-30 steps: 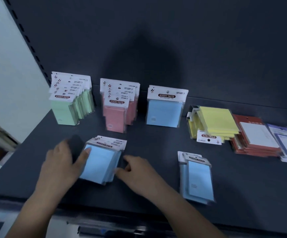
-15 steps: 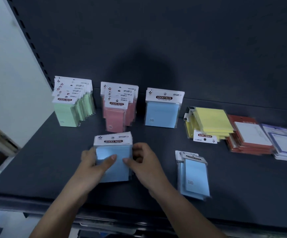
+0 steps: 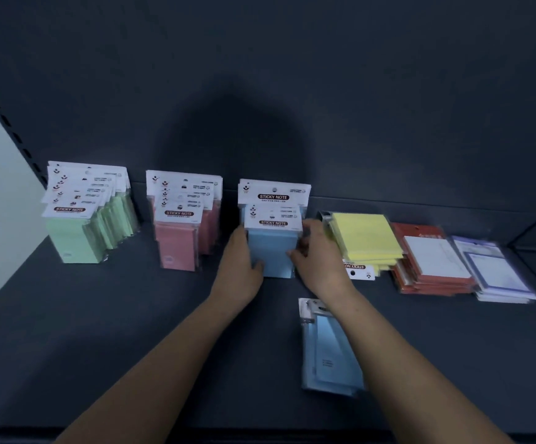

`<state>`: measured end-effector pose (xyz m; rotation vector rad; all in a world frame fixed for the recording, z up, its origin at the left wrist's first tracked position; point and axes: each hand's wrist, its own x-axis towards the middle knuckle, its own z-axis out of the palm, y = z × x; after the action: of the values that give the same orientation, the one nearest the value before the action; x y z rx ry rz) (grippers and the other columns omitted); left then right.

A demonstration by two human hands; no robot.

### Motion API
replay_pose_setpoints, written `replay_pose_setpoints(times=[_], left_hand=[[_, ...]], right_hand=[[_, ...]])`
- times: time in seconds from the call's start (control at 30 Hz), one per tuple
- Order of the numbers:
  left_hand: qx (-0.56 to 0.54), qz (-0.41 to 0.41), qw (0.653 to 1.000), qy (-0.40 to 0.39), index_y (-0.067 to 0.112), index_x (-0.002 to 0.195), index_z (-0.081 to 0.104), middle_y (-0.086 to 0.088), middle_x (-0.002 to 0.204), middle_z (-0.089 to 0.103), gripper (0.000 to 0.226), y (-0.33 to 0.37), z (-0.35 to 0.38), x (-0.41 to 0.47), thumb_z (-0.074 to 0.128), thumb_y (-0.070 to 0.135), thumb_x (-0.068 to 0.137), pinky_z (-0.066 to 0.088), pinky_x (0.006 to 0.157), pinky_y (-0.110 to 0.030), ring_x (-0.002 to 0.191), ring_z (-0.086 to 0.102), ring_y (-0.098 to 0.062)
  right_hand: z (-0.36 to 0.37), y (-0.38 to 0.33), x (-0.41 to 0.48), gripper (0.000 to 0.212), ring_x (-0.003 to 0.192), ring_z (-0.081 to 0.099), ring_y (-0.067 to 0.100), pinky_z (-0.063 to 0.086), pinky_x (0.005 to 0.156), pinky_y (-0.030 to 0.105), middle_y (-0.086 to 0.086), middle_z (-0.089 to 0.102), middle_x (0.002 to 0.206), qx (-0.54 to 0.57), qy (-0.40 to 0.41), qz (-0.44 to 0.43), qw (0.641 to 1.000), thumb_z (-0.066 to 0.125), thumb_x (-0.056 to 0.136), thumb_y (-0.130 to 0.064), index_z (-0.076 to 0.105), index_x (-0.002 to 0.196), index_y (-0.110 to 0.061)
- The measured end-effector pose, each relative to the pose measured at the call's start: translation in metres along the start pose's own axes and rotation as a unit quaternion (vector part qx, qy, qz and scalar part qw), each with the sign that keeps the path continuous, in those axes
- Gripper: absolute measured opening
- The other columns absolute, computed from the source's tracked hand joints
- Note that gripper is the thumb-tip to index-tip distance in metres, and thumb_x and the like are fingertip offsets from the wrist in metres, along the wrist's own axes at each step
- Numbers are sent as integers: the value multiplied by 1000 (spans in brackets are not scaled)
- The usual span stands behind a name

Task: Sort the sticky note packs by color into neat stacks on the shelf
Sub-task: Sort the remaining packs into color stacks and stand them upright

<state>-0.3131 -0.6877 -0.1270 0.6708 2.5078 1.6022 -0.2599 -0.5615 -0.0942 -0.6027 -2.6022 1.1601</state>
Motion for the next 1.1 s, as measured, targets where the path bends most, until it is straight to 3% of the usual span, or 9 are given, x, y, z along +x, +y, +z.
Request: replay_pose_setpoints(times=[0.07,0.13,0.33,0.53,0.73,0.87,0.93,1.0,1.1], left_hand=[[16,2,999,38,6,134,36,-10,131,44,58,-5,9,5,59,-6,81,33,105,-28,120,42,-17],[43,18,996,77,1,135,36,-14,130,40,56,-11,16,4,60,0,84,29,104,-24,121,40,-21],[124,37,985,112,5,144,26,-15,132,36,58,-19,25,7,51,6,92,26,97,-21,118,36,-25],[62,-11,990,130,13,142,27,-10,132,45,57,-17,25,13,52,6,92,27,88,-16,117,40,-19],[43,-14,990,136,5,134,34,-12,129,46,49,-17,23,11,55,7,89,32,93,-23,119,41,-22],[38,11,985,167,-1,125,41,-13,121,46,46,-16,15,-6,61,3,84,32,96,-24,112,41,-19],[17,11,992,127,6,118,46,-6,110,49,40,-12,13,-25,62,0,82,36,90,-26,101,46,-16],[10,-11,1000,26,17,110,48,2,100,52,33,-3,13,-49,62,5,82,37,81,-24,92,49,-16],[19,-43,998,-52,20,117,44,9,106,46,38,9,18,-69,63,21,85,35,87,-20,103,44,-11]], right_hand=[[5,2,7,57,98,61,28,48,79,31,13,63,107,-22,3,-3,1000,59,84,-2,35,135,-12],[11,4,13,58,100,60,32,50,83,38,17,63,109,-56,3,-2,998,60,83,-3,34,135,-10],[19,7,22,35,103,58,34,47,80,35,18,62,109,-107,1,36,994,62,87,-14,46,115,-1],[26,8,26,28,102,58,30,46,82,34,16,63,109,-144,24,23,989,62,88,-19,53,109,-3],[18,4,19,22,95,62,29,49,76,30,15,66,103,-75,-16,34,997,62,84,-10,58,104,-3],[-5,2,-19,35,89,62,22,45,79,21,7,65,97,-22,-9,1,1000,58,83,-1,60,118,-7],[-24,7,-39,37,88,61,17,42,78,14,3,64,97,-24,3,1,1000,58,85,-2,60,121,-10],[-39,17,-59,29,88,62,17,43,79,18,1,67,96,-55,26,2,998,59,86,-6,65,114,-11],[-52,32,-87,19,84,62,21,46,76,29,3,67,93,-106,70,7,992,64,85,-18,69,102,-11]])
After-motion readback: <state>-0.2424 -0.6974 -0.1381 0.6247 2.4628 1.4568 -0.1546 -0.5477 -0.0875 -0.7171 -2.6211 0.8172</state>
